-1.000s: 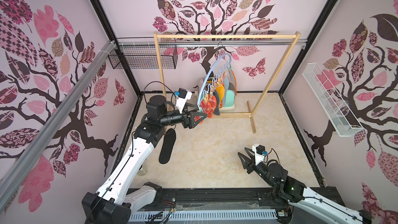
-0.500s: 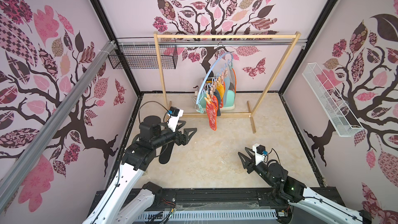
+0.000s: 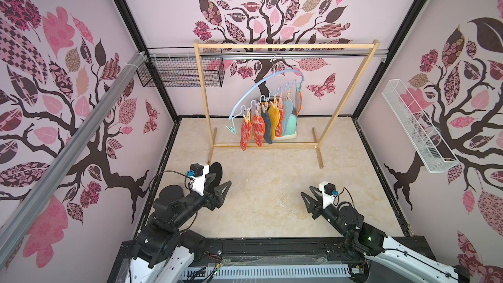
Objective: Take the shoe insoles off the hanger
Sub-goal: Remove the insole from the hanger.
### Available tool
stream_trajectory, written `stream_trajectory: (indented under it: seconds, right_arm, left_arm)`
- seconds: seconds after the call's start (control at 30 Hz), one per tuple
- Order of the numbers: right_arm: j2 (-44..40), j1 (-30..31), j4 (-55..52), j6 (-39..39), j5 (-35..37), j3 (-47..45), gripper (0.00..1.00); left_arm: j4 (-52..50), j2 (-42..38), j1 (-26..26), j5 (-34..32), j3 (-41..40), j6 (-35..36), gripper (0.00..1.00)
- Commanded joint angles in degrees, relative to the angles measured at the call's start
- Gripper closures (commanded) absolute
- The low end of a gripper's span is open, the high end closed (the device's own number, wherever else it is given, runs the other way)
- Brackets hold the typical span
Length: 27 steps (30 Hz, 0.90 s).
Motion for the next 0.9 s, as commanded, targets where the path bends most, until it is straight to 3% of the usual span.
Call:
stream_trajectory:
  seconds: [0.0, 0.27, 0.37, 0.63, 0.87]
  right_arm:
    - [1.45, -0.01, 1.92, 0.27, -0.07, 1.41, 0.45]
    - [6.35, 0.01, 6.27, -2.94, -3.68, 2.42, 0.45]
    - [12.23, 0.00, 12.41, -4.68, -5.93, 3.85, 0.45]
    - [44.00, -0.18, 21.73, -9.72, -8.03, 23.71, 0.43]
    - [65.70, -4.34, 22.39, -6.94, -12.53, 42.47, 0.40]
  left_arm:
    - [-0.99, -0.39, -0.20, -3.22, -0.22, -0.74, 0.21]
    - [-2.52, 0.99, -0.15, -4.65, 0.21, -0.70, 0.21]
    - [-2.52, 1.64, -0.20, -4.64, 0.12, -0.66, 0.21]
    - [-2.87, 2.68, -0.20, -4.71, 0.21, -0.66, 0.21]
    - [-2.79, 2.53, -0.36, -4.59, 0.19, -0.66, 0.22]
